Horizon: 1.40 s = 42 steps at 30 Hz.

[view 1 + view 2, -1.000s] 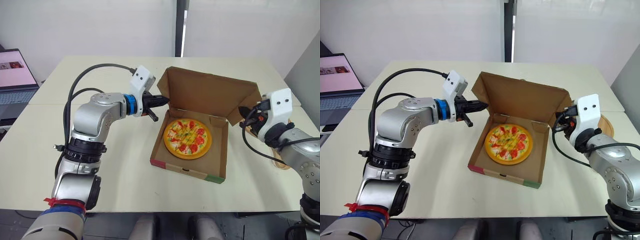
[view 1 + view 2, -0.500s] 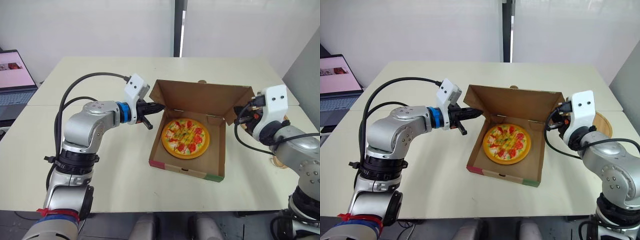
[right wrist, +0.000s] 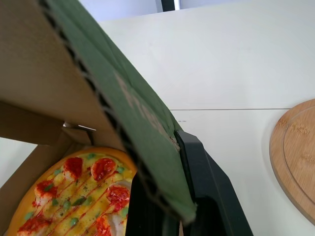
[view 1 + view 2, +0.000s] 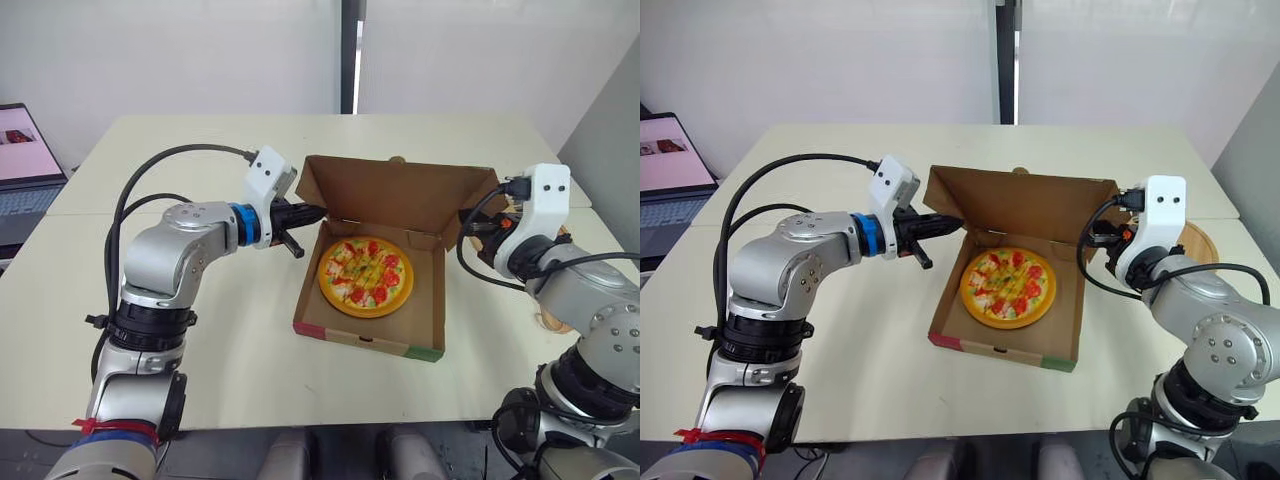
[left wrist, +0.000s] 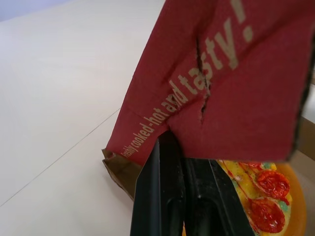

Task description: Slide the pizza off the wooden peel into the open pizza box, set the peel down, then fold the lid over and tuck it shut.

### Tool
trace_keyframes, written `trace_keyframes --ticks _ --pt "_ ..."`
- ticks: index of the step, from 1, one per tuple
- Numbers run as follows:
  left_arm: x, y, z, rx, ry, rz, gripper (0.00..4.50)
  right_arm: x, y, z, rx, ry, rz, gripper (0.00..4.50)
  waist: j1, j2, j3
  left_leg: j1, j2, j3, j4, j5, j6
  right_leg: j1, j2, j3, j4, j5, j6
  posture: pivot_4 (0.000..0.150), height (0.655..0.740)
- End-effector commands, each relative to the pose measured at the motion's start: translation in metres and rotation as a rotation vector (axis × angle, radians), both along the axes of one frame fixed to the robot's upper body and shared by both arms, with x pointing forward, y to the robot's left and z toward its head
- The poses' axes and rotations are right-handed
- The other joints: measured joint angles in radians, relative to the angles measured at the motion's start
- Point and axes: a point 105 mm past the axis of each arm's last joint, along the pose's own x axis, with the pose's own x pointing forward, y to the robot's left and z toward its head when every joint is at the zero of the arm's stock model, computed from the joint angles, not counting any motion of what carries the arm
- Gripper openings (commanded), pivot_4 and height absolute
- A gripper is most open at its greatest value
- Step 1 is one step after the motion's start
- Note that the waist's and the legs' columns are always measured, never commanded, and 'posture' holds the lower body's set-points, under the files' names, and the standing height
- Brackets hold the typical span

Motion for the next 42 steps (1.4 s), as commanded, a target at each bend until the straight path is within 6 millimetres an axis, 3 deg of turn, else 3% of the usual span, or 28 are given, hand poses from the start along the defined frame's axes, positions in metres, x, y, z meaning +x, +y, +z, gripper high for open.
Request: trace_keyframes --ticks 1,14,24,32,35,38,42 --pt "-0.015 -0.013 0.005 -0.012 -0.037 -0.101 0.0 -0.01 0.025 -0.005 -0.024 -0.004 0.105 0.03 0.0 0.0 0.0 0.0 0.0 0.0 0.0 0.0 0.0 0.0 0.0 0.0 0.0 0.0 0.0 0.15 0.7281" --pt "-0.038 0.007 -0.015 -0.045 0.01 -0.056 0.0 -0.041 0.05 -0.035 -0.005 0.027 0.166 0.03 -0.004 0.001 -0.003 0.002 0.001 0.0 -0.001 0.0 0.0 0.0 0.001 0.001 0.001 0.0 0.0 0.15 0.7281" --pt "-0.027 -0.002 -0.001 -0.084 -0.055 -0.064 0.0 -0.015 0.036 -0.002 -0.07 -0.071 0.16 0.03 -0.001 0.001 -0.003 0.002 0.001 0.0 -0.001 -0.001 0.001 0.0 0.002 0.001 -0.001 0.0 0.0 0.15 0.7281" --pt "-0.012 -0.01 0.009 -0.094 -0.082 -0.045 0.0 0.004 0.029 -0.005 -0.211 -0.116 0.148 0.03 0.003 0.001 -0.003 0.0 0.0 0.0 -0.001 0.0 0.001 0.001 0.001 0.0 -0.003 0.0 0.0 0.15 0.7281" --pt "-0.009 -0.007 0.01 -0.087 -0.091 -0.027 0.0 0.002 0.026 -0.008 -0.239 -0.153 0.148 0.71 0.003 0.001 -0.003 0.0 0.0 0.0 -0.001 0.0 0.0 0.001 0.001 0.0 -0.003 0.0 0.0 0.15 0.7281" --pt "-0.007 -0.004 0.01 -0.083 -0.095 -0.019 0.0 -0.005 0.017 -0.011 -0.257 -0.175 0.14 1.73 0.004 0.001 -0.003 0.0 0.0 -0.001 -0.001 0.0 0.0 0.002 0.001 0.0 -0.004 0.0 0.0 0.15 0.7281" --pt "-0.006 -0.003 0.01 -0.081 -0.097 -0.014 0.0 -0.013 0.008 -0.017 -0.266 -0.198 0.11 1.73 0.015 0.001 -0.003 0.0 0.0 -0.002 0.0 0.0 0.0 0.003 0.001 -0.001 -0.007 0.0 0.0 0.15 0.7281"
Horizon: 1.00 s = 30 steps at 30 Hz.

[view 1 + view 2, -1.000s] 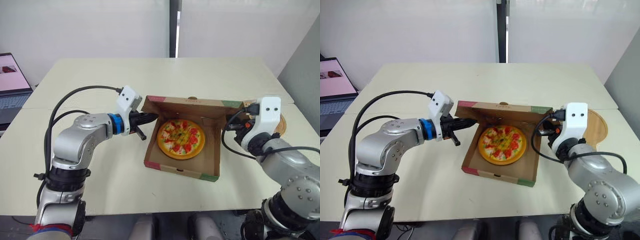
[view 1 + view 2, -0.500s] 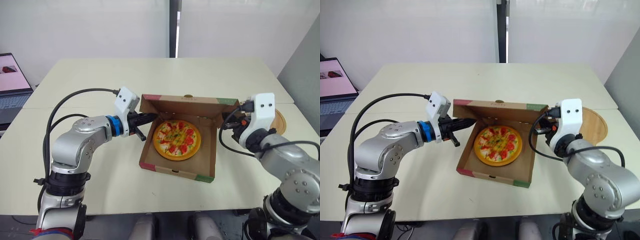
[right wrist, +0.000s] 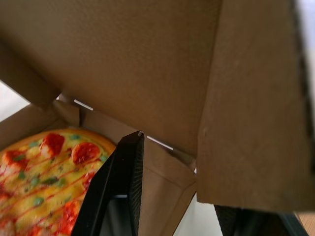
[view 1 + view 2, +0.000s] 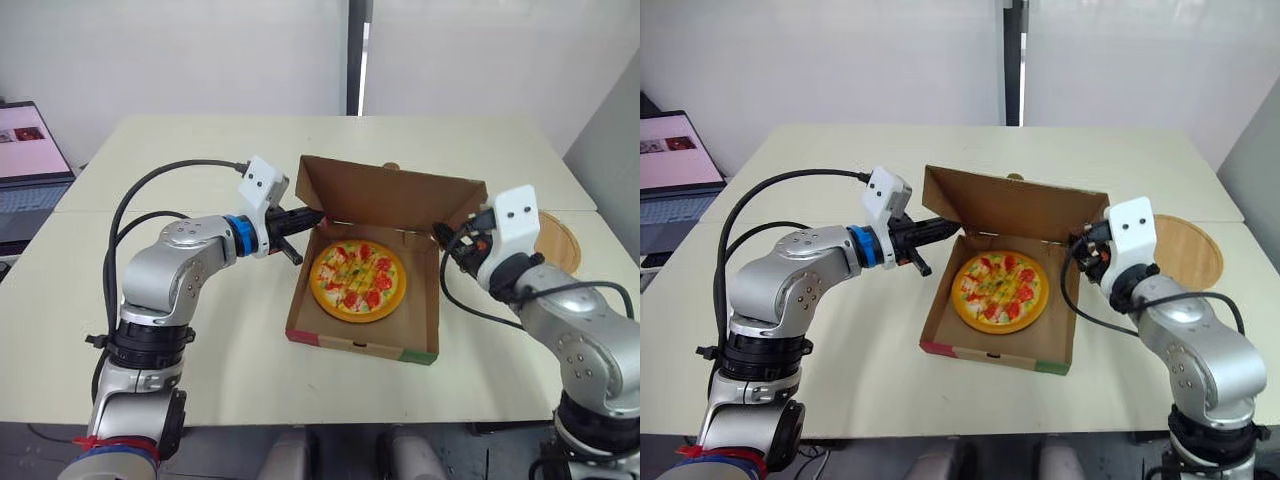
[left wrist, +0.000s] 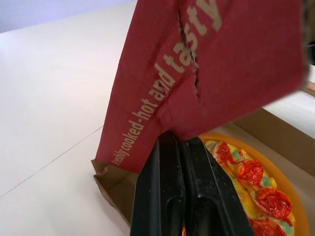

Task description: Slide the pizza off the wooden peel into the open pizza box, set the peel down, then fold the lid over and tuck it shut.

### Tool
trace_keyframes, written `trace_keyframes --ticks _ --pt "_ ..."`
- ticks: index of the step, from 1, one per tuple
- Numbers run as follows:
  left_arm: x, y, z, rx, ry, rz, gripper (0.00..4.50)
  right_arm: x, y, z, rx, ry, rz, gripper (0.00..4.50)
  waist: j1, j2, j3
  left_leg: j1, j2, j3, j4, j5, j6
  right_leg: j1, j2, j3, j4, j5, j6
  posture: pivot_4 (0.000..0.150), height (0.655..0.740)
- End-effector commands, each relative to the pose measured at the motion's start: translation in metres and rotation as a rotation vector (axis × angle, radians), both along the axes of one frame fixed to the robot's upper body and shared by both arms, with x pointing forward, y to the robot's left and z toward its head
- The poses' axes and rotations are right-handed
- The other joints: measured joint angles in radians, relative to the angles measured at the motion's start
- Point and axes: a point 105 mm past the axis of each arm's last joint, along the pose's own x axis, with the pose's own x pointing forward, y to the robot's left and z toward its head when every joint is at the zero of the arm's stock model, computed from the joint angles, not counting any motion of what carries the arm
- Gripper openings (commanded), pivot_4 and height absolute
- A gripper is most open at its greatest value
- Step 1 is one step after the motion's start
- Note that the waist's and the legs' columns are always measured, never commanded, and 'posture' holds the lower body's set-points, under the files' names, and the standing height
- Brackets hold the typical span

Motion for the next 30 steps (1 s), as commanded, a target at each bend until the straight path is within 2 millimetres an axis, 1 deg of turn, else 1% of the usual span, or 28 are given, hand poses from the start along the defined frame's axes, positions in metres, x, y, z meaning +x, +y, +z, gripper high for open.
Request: trace_keyframes --ticks 1,4,8,11,14,17,21,23,24,25,27,30 --pt "-0.002 -0.006 0.016 -0.005 -0.068 -0.033 0.0 -0.007 -0.002 0.003 0.001 -0.057 -0.008 1.73 0.003 0.0 0.0 0.0 0.0 0.0 0.0 0.0 0.0 0.0 0.0 0.0 0.0 0.0 0.0 0.15 0.7281" --pt "-0.001 -0.006 0.015 -0.002 -0.07 -0.036 0.0 -0.007 -0.002 0.002 0.021 -0.081 -0.04 1.73 0.005 0.0 0.0 0.0 0.0 0.0 0.0 0.0 0.0 0.0 0.0 0.0 0.0 0.0 0.0 0.15 0.7281" --pt "-0.002 -0.008 0.016 -0.002 -0.068 -0.042 0.0 -0.017 0.0 -0.005 0.036 -0.077 -0.058 1.73 0.012 0.0 0.0 0.0 0.0 0.0 0.0 0.001 -0.001 -0.001 0.0 0.0 0.0 0.0 0.0 0.15 0.7281" --pt "-0.003 -0.009 0.015 -0.002 -0.066 -0.045 0.0 -0.021 0.0 -0.004 0.052 -0.101 -0.077 1.73 0.014 0.0 0.0 0.0 0.0 0.0 0.0 0.001 -0.002 -0.001 0.0 0.0 0.0 0.0 0.0 0.15 0.7281" --pt "-0.003 -0.01 0.015 -0.002 -0.064 -0.048 0.0 -0.019 0.0 0.0 0.068 -0.138 -0.1 1.73 0.014 0.0 0.0 0.0 0.0 0.0 0.0 0.001 -0.002 -0.001 0.0 0.0 0.0 0.0 0.0 0.15 0.7281" --pt "-0.002 -0.01 0.014 -0.001 -0.063 -0.049 0.0 -0.014 -0.003 0.0 0.062 -0.149 -0.129 1.73 0.015 0.0 0.0 0.0 0.0 0.0 0.0 0.001 -0.002 -0.001 0.0 0.0 0.0 0.0 0.0 0.15 0.7281" --pt "-0.002 -0.008 0.011 0.0 -0.063 -0.049 0.0 -0.005 -0.011 0.003 0.067 -0.163 -0.19 1.73 0.014 0.0 0.0 0.0 0.0 0.0 0.0 0.001 -0.002 -0.001 0.001 0.0 0.0 0.0 0.0 0.15 0.7281" --pt "-0.002 -0.008 0.011 -0.001 -0.064 -0.049 0.0 -0.009 -0.004 0.002 0.079 -0.147 -0.131 1.73 0.015 0.0 0.0 0.0 0.0 0.0 0.0 0.001 -0.002 -0.001 0.001 0.0 0.0 0.0 0.0 0.15 0.7281" --pt "-0.002 -0.008 0.011 -0.001 -0.064 -0.048 0.0 -0.015 0.003 0.002 0.096 -0.141 -0.074 1.73 0.015 0.0 0.0 0.0 0.0 0.0 0.0 0.001 -0.002 -0.001 0.001 0.0 0.0 0.0 0.0 0.15 0.7281" --pt "-0.002 -0.007 0.01 -0.001 -0.064 -0.048 0.0 -0.019 0.002 0.001 0.075 -0.14 -0.06 1.73 0.015 0.0 0.0 0.0 0.0 0.0 0.0 0.001 -0.002 -0.001 0.001 0.0 0.0 0.0 0.0 0.15 0.7281" --pt "-0.003 -0.007 0.01 -0.002 -0.064 -0.047 0.0 -0.025 -0.006 -0.004 0.035 -0.125 -0.056 1.73 0.017 0.0 0.0 -0.001 0.0 0.0 0.0 0.001 -0.002 -0.001 0.001 0.0 0.0 0.0 0.0 0.15 0.7281" --pt "-0.003 -0.007 0.01 -0.003 -0.064 -0.048 0.0 -0.027 -0.021 -0.006 0.014 -0.108 -0.079 1.73 0.018 0.0 0.0 -0.001 0.0 0.0 0.0 0.001 -0.002 0.0 0.001 0.0 -0.001 0.0 0.0 0.15 0.7281"
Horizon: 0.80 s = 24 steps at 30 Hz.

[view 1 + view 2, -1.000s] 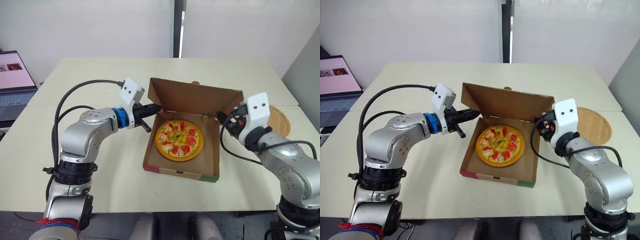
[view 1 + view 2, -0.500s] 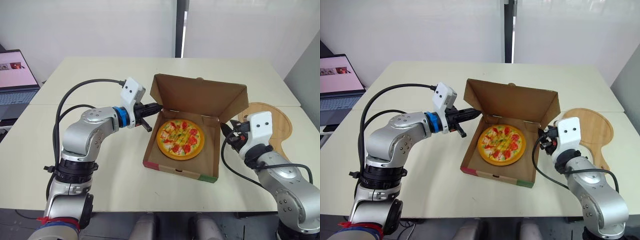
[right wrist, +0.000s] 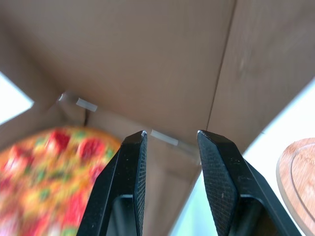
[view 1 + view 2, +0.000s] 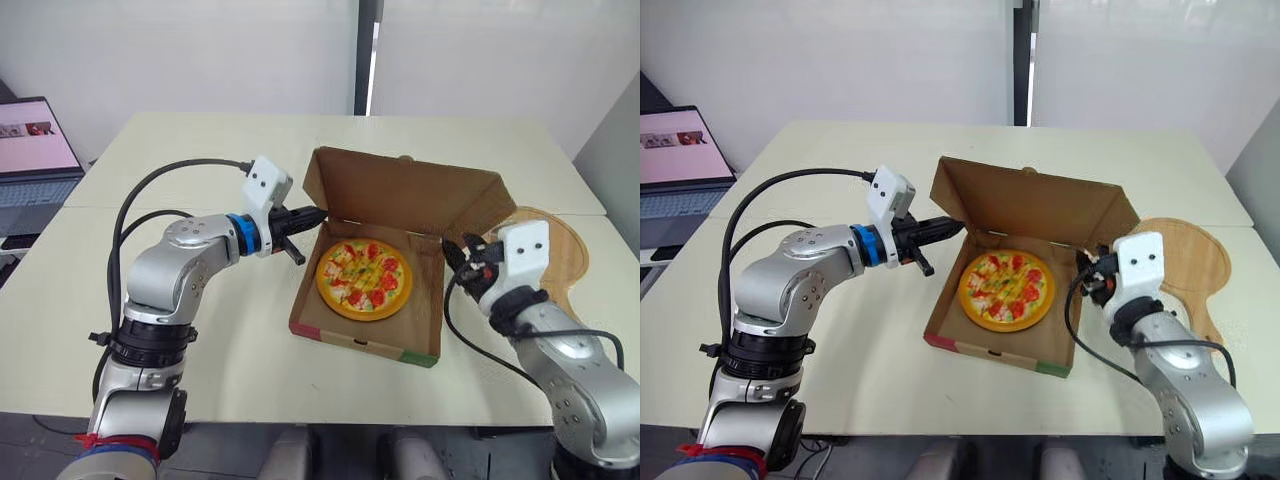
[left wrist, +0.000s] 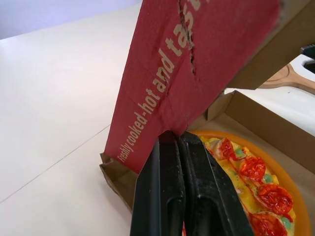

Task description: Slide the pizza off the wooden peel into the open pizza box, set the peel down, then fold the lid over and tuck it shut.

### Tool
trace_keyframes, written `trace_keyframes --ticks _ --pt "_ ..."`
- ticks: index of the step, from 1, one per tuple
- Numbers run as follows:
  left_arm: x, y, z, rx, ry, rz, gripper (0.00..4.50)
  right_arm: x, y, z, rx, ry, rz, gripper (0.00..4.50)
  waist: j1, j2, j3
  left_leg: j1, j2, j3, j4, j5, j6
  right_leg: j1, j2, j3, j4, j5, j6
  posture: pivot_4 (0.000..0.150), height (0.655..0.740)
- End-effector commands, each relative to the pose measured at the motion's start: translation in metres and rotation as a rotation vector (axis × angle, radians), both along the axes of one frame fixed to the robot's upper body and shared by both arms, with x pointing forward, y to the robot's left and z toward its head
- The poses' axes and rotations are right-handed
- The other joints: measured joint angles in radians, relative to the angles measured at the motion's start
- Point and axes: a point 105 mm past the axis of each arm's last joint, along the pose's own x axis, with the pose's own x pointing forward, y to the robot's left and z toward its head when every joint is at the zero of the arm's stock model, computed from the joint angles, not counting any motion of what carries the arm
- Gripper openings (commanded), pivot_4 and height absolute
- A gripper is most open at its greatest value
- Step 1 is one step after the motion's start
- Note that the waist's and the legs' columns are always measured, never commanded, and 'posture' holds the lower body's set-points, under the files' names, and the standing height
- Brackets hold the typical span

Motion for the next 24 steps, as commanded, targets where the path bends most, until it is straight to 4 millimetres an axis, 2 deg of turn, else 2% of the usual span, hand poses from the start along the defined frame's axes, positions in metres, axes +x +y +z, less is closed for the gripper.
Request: trace_keyframes --ticks 1,7,14,18,20,24 --pt "-0.004 -0.004 0.01 -0.006 -0.043 -0.029 0.0 -0.005 -0.014 0.015 -0.017 -0.059 -0.027 1.73 -0.001 0.0 0.0 0.0 0.0 0.0 0.0 -0.001 0.002 0.0 0.0 0.0 0.0 0.0 0.0 0.15 0.7281" --pt "-0.004 -0.006 0.011 -0.006 -0.042 -0.037 0.0 0.0 -0.02 0.024 0.004 -0.101 -0.072 1.73 -0.002 0.0 0.0 0.001 0.001 -0.001 0.0 -0.001 0.002 0.0 0.001 0.0 0.001 0.0 0.0 0.15 0.7281" --pt "-0.005 -0.007 0.012 -0.004 -0.044 -0.04 0.0 0.01 -0.008 0.034 0.039 -0.13 -0.043 1.73 0.0 0.0 0.0 0.0 0.001 -0.001 0.0 0.0 0.0 0.0 0.0 0.0 0.0 0.0 0.0 0.15 0.7281" --pt "-0.007 -0.006 0.014 -0.005 -0.048 -0.036 0.0 0.01 -0.002 0.037 0.049 -0.13 -0.038 0.83 -0.001 0.0 0.0 0.0 0.0 0.0 0.0 0.0 0.0 0.0 0.0 0.0 0.0 0.0 0.0 0.15 0.7281" --pt "-0.008 -0.006 0.016 -0.006 -0.049 -0.035 0.0 0.01 0.003 0.041 0.053 -0.132 -0.038 0.05 -0.001 0.0 0.0 0.0 0.0 0.0 0.0 0.0 0.0 0.0 0.0 0.0 0.001 0.0 0.0 0.15 0.7281" --pt "-0.008 -0.008 0.018 -0.01 -0.05 -0.033 0.0 0.016 0.009 0.048 0.053 -0.131 -0.055 0.02 -0.002 0.0 0.0 0.0 0.0 0.0 0.0 0.0 0.0 -0.001 0.0 0.0 0.001 0.0 0.0 0.15 0.7281"
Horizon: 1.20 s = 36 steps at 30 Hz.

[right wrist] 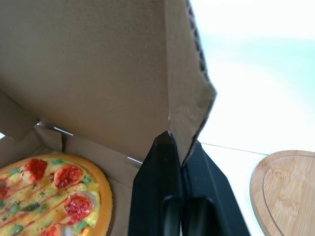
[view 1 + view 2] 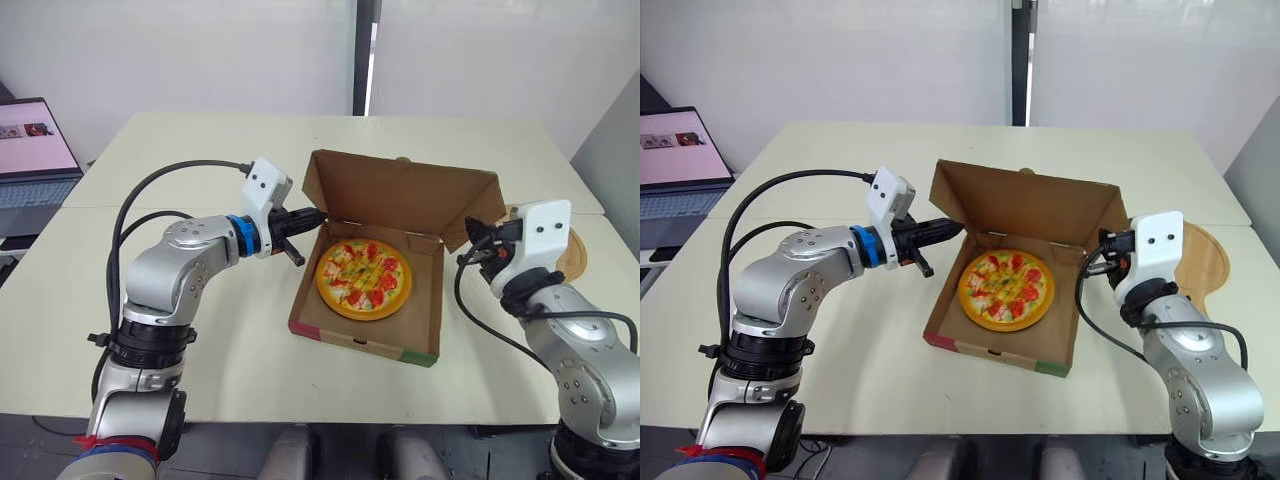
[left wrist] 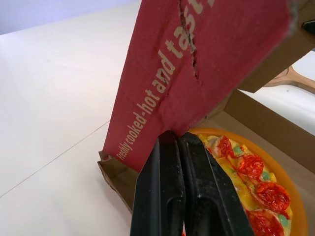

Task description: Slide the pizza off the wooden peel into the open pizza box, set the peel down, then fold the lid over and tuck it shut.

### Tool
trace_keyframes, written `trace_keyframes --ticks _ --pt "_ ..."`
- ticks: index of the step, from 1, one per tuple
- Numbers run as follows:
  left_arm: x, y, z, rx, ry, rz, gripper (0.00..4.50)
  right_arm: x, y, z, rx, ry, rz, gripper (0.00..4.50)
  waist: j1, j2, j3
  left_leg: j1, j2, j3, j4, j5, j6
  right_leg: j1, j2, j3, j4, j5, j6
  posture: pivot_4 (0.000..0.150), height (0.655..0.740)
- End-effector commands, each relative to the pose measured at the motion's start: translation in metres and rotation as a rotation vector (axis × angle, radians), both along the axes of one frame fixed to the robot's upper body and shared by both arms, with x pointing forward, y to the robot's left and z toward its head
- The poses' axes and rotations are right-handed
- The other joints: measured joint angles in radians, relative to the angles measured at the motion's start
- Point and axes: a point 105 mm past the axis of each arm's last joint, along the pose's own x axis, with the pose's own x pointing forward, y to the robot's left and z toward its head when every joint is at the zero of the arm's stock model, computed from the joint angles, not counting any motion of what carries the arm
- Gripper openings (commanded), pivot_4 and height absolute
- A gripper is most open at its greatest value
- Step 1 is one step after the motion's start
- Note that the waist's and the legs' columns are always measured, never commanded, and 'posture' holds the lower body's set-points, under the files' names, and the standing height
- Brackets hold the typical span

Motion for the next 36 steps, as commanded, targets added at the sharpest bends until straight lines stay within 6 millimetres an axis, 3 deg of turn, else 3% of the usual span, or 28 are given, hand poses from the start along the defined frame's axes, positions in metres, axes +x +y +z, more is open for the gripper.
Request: trace_keyframes --ticks 1,12,20,27,36 --pt "-0.006 -0.009 0.019 -0.015 -0.066 -0.039 0.0 0.001 0.008 0.018 -0.011 -0.054 0.003 0.02 -0.001 0.0 0.0 0.0 0.0 0.0 0.0 0.0 0.0 0.0 0.0 0.0 0.0 0.0 0.0 0.15 0.7281" --pt "0.0 -0.015 0.022 -0.029 -0.088 -0.033 0.0 0.045 0.012 0.031 -0.003 -0.03 -0.038 0.02 -0.003 0.0 0.0 0.0 0.0 0.001 0.0 0.0 0.0 -0.001 0.0 0.0 0.0 0.0 0.0 0.15 0.7281" --pt "-0.01 -0.011 0.022 -0.022 -0.075 -0.042 0.0 0.022 0.034 0.026 0.061 0.056 0.021 0.02 -0.005 0.0 0.0 -0.001 0.0 0.0 -0.001 0.0 0.0 -0.002 0.0 0.0 0.001 0.0 0.0 0.15 0.7281" --pt "-0.02 -0.009 0.022 -0.033 -0.048 -0.035 0.0 0.004 0.037 0.011 0.097 0.126 0.001 0.02 -0.006 0.0 0.0 0.0 0.0 0.0 -0.001 0.0 0.0 -0.002 0.0 0.0 0.001 0.0 0.0 0.15 0.7281" --pt "-0.039 -0.001 0.002 -0.046 0.012 -0.031 0.0 -0.01 0.043 -0.006 0.099 0.148 0.018 0.02 -0.018 0.0 0.0 0.0 0.0 0.0 -0.001 0.0 0.0 -0.001 0.0 0.001 0.001 0.0 0.0 0.15 0.7281"
